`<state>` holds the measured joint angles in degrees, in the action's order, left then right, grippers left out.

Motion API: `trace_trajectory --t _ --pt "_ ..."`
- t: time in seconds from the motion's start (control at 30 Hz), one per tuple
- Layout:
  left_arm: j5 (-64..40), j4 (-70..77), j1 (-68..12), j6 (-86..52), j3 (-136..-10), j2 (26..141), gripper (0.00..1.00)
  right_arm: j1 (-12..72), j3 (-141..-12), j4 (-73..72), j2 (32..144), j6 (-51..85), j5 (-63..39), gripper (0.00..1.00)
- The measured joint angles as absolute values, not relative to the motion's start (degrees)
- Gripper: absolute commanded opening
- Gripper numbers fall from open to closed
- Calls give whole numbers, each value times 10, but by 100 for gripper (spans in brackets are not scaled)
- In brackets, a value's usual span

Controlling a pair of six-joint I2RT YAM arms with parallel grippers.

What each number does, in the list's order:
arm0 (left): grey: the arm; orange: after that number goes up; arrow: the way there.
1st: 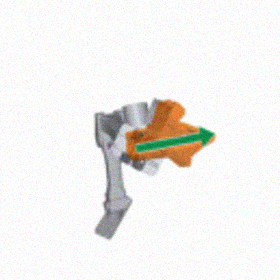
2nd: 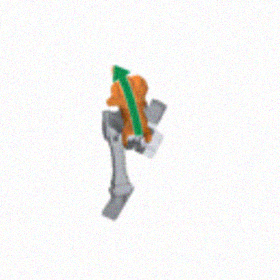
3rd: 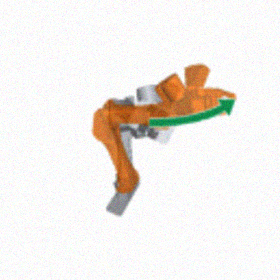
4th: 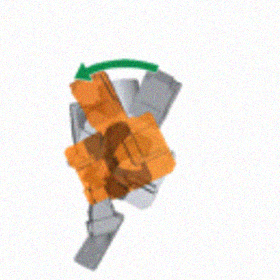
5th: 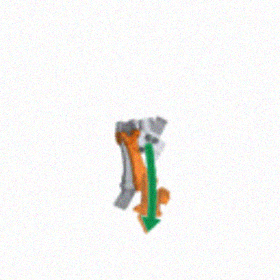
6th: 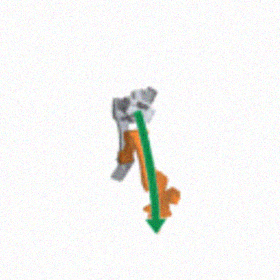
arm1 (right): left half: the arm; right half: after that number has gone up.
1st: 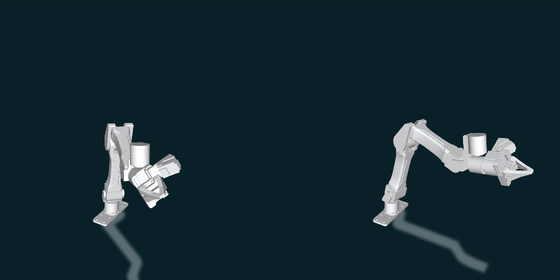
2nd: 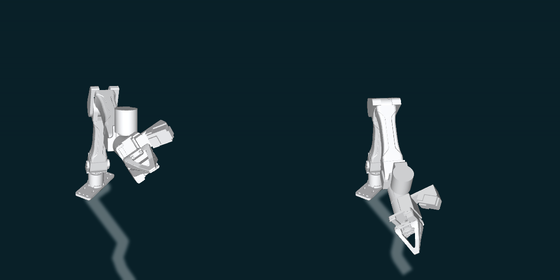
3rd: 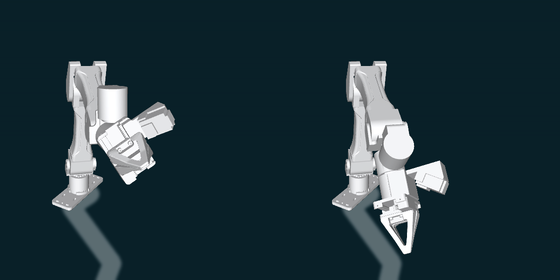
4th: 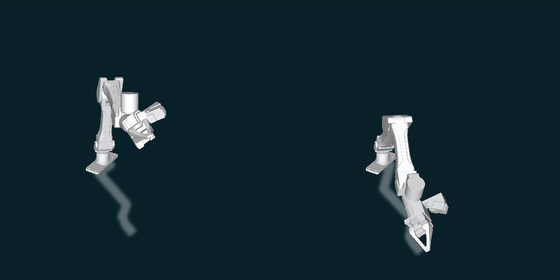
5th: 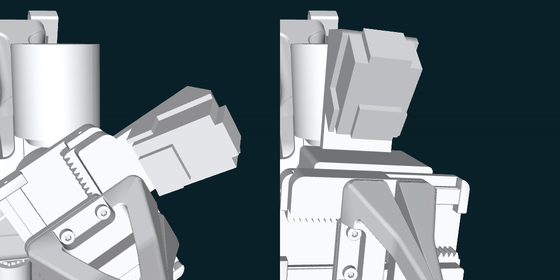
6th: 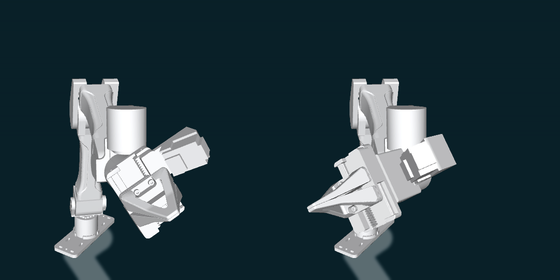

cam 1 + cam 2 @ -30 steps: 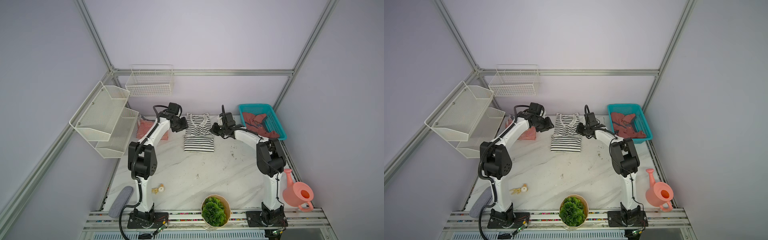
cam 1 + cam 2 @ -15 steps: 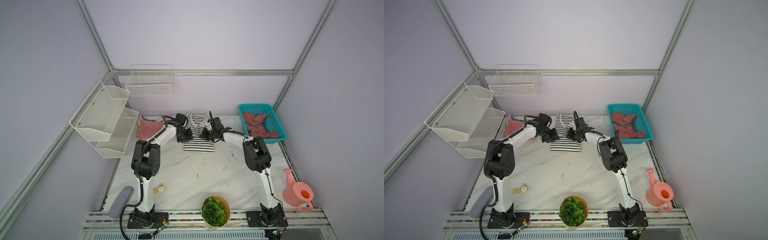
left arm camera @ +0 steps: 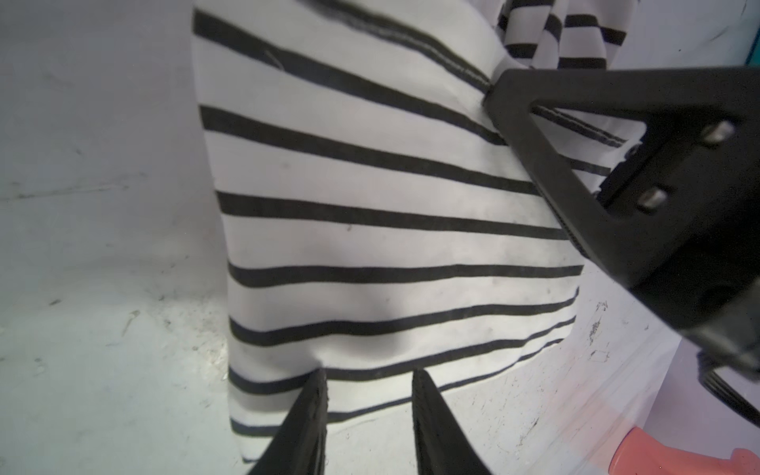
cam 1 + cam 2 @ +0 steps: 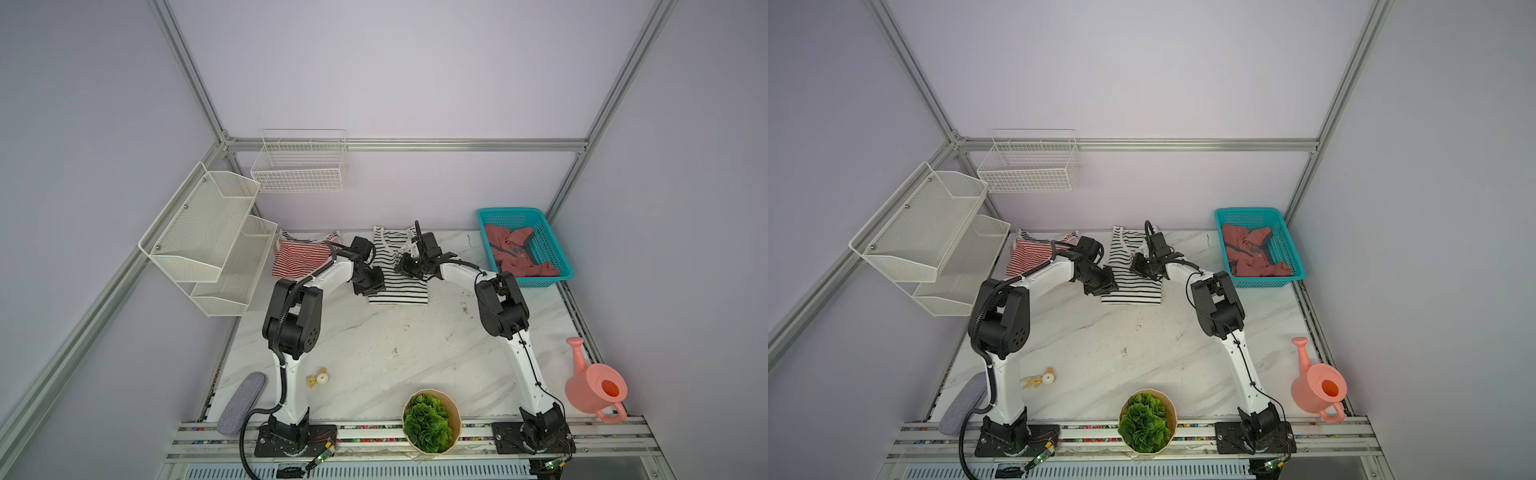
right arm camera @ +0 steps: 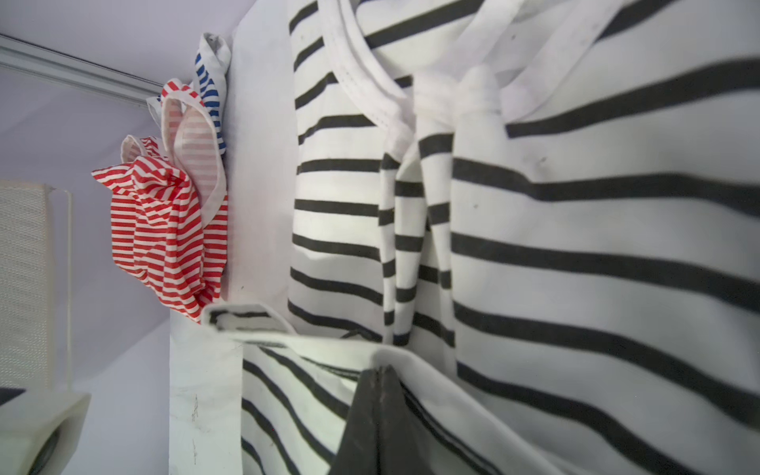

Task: Fold and stack tank tops
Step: Smooth out the tank top at the center of the table.

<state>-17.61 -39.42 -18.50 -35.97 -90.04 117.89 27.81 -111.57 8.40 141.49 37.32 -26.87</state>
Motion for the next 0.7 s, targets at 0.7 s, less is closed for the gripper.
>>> trace_trajectory --t 0.7 --pt "-174 -394 -185 -353 -876 1097 56 233 -1013 88 1268 349 -243 37"
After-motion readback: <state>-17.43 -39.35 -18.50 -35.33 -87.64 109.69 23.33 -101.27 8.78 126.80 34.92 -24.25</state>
